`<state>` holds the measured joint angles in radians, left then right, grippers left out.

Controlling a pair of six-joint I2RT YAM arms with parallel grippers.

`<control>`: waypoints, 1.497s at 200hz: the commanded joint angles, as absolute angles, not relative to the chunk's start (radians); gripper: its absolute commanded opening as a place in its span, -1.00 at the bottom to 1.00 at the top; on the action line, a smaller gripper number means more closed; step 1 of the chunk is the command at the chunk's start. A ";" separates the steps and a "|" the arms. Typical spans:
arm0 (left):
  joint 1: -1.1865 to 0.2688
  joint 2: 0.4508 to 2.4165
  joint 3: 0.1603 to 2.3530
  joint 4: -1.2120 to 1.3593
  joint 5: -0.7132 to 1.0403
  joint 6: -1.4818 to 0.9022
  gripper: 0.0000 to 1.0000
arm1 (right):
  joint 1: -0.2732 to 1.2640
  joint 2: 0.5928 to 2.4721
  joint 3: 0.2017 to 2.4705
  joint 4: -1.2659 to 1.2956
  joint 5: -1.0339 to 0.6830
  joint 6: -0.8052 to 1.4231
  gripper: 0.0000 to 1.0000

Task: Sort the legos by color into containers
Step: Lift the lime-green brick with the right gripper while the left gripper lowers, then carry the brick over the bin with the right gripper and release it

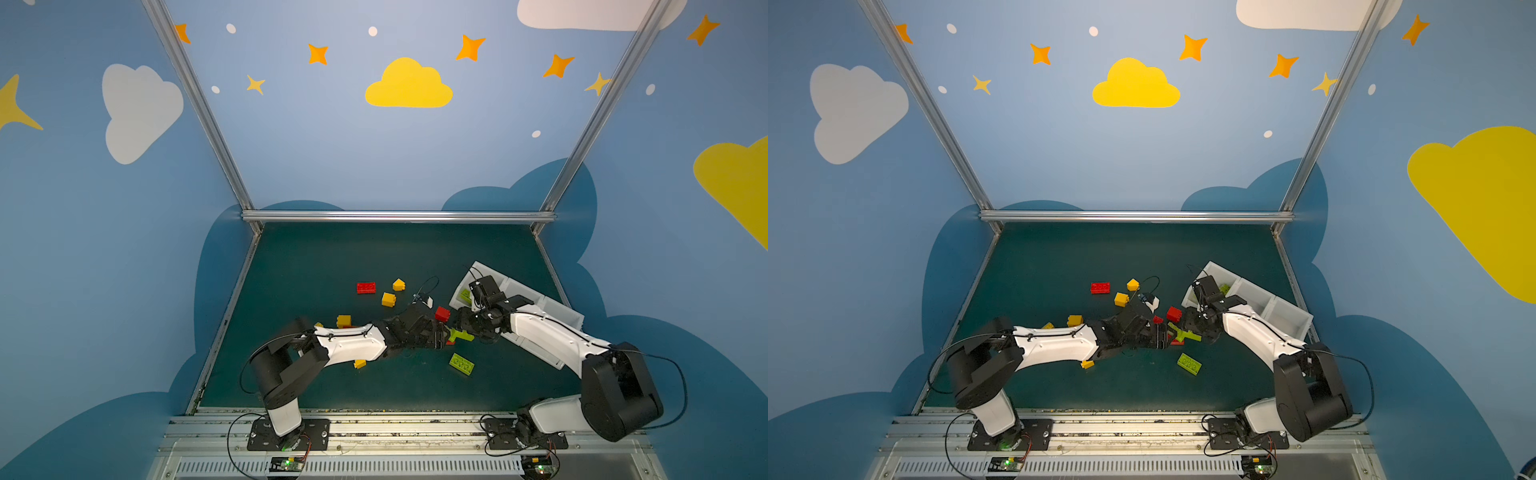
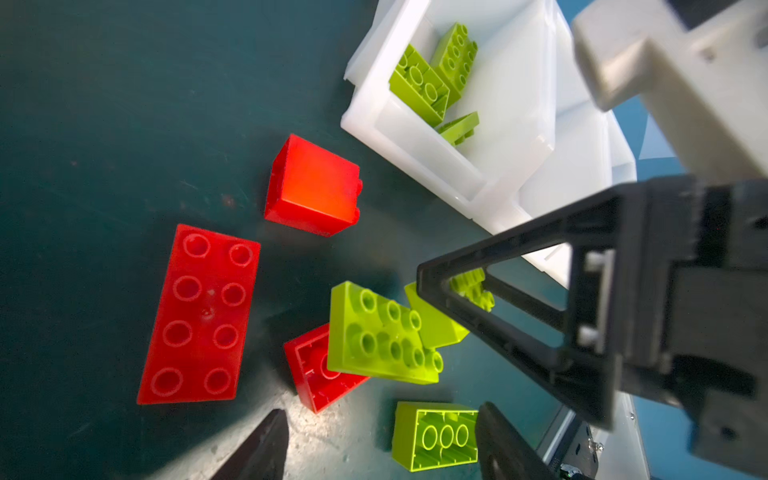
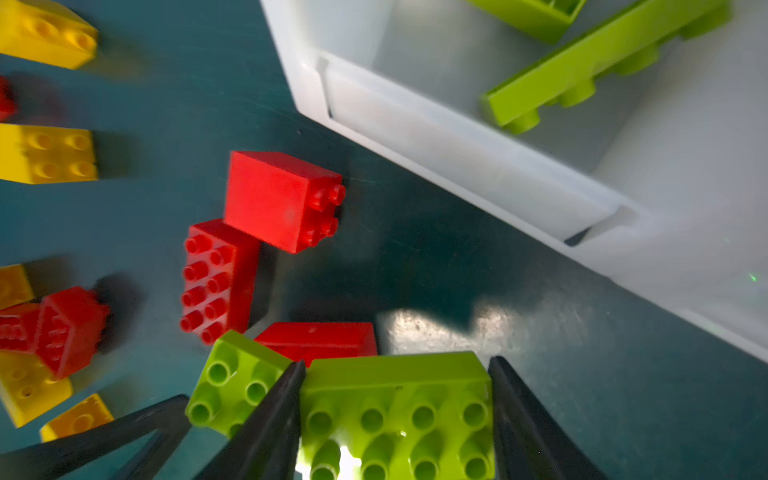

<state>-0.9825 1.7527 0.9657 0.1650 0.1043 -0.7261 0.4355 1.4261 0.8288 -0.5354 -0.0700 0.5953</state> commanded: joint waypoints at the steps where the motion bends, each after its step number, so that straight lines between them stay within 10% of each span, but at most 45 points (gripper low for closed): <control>1: -0.973 1.771 0.975 0.143 0.095 -0.722 0.41 | 0.435 1.449 0.840 -0.527 -0.066 0.578 0.10; 81: -0.958 1.858 1.065 0.088 0.115 -0.709 0.38 | 0.436 1.436 0.835 -0.515 -0.103 0.585 -0.38; 299: -0.956 1.626 0.918 0.059 -0.021 -0.685 0.44 | 0.352 1.418 1.080 -0.650 0.078 0.527 -0.37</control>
